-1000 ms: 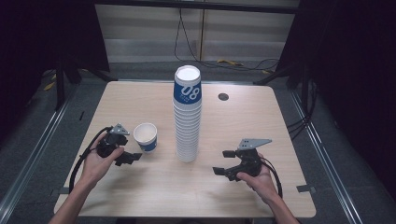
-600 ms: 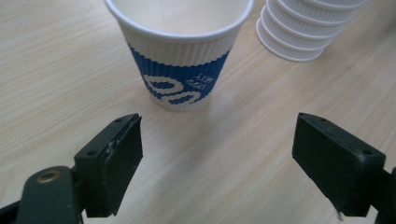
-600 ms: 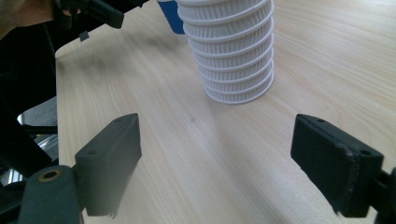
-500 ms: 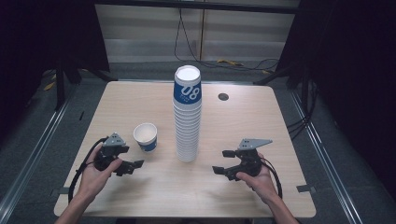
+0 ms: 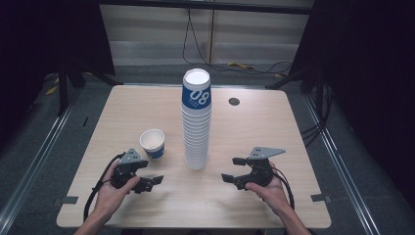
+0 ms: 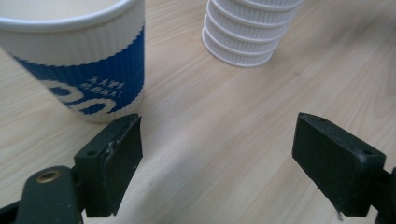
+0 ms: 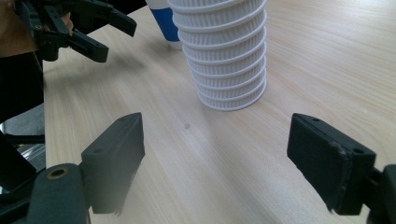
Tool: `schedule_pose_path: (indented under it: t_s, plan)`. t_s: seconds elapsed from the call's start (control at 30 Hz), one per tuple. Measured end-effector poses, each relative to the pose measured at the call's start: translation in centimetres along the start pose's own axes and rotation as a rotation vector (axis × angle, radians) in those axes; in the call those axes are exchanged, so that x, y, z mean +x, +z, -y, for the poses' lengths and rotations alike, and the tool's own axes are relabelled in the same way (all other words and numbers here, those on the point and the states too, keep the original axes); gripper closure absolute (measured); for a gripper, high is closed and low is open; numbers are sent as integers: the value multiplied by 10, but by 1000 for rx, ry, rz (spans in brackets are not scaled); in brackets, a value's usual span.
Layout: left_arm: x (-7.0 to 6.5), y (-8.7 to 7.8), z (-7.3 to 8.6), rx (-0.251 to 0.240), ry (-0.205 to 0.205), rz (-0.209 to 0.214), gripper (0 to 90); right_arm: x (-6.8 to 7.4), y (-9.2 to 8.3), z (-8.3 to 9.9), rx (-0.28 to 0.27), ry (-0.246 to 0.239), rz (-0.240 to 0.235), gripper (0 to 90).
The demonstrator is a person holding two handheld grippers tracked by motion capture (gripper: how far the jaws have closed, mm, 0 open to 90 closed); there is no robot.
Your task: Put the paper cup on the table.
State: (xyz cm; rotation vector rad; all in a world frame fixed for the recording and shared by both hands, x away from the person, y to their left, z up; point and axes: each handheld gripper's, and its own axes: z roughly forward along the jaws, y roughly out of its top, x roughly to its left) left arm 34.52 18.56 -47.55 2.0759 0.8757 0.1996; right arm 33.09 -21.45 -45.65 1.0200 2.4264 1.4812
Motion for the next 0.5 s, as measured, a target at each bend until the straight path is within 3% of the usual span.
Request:
schedule_pose_path:
  t_s: [0.2, 0.23, 0.33, 0.47, 0.5]
  plan:
    - [-18, 11, 2, -55, 31, 5, 163, 4, 4, 2, -6, 0, 0, 191]
    - [-19, 11, 3, -57, 29, 22, 164, 5, 4, 1, -14, 3, 3, 189]
    - [-21, 10, 9, -78, 69, 17, 169, 5, 3, 2, -28, 2, 34, 188]
    - [-18, 6, 17, -106, 69, 10, 167, 4, 1, 2, -35, 12, 67, 180]
    - [-17, 6, 18, -113, 52, 15, 163, 3, 1, 3, -34, 16, 69, 178]
